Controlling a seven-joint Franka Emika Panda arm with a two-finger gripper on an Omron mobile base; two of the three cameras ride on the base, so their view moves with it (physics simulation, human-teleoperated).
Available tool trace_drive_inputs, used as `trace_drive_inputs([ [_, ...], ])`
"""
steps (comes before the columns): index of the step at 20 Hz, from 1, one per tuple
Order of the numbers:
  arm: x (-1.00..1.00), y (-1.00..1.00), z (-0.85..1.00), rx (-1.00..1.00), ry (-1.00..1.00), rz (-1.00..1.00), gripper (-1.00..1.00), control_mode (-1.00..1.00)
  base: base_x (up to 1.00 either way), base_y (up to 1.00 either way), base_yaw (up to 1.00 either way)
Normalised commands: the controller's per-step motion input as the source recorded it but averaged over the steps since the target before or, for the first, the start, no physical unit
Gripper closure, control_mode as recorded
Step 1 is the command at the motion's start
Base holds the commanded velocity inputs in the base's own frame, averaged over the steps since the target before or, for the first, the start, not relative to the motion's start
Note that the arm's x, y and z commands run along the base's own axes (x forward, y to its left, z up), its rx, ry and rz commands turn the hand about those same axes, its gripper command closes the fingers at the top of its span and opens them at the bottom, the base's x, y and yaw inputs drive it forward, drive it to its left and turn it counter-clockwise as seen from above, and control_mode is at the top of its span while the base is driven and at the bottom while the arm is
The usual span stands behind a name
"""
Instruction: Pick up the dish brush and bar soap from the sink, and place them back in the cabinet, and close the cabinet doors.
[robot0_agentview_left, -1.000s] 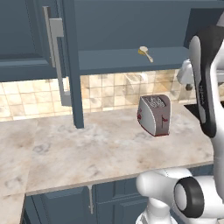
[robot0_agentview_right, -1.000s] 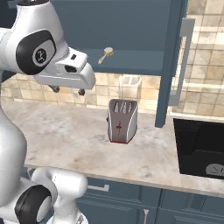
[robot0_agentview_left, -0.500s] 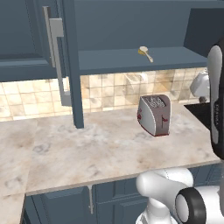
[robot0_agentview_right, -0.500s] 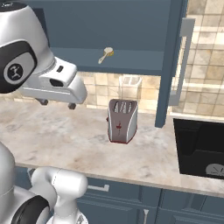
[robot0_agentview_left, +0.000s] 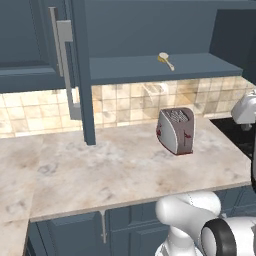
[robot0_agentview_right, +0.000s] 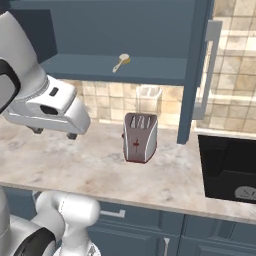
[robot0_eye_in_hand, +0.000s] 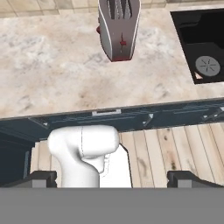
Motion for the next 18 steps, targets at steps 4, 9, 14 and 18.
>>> trace_drive_inputs([
  [4,0.0,0.0,0.0,0.0,0.0,0.0,-1.0,1.0,-0.3,-0.05,0.0],
  [9,0.0,0.0,0.0,0.0,0.0,0.0,-1.0,1.0,-0.44,-0.17,0.0],
  [14,0.0,0.0,0.0,0.0,0.0,0.0,-1.0,1.0,-0.61,-0.41,0.0],
  [18,0.0,0.0,0.0,0.0,0.0,0.0,-1.0,1.0,-0.59,-0.57,0.0],
])
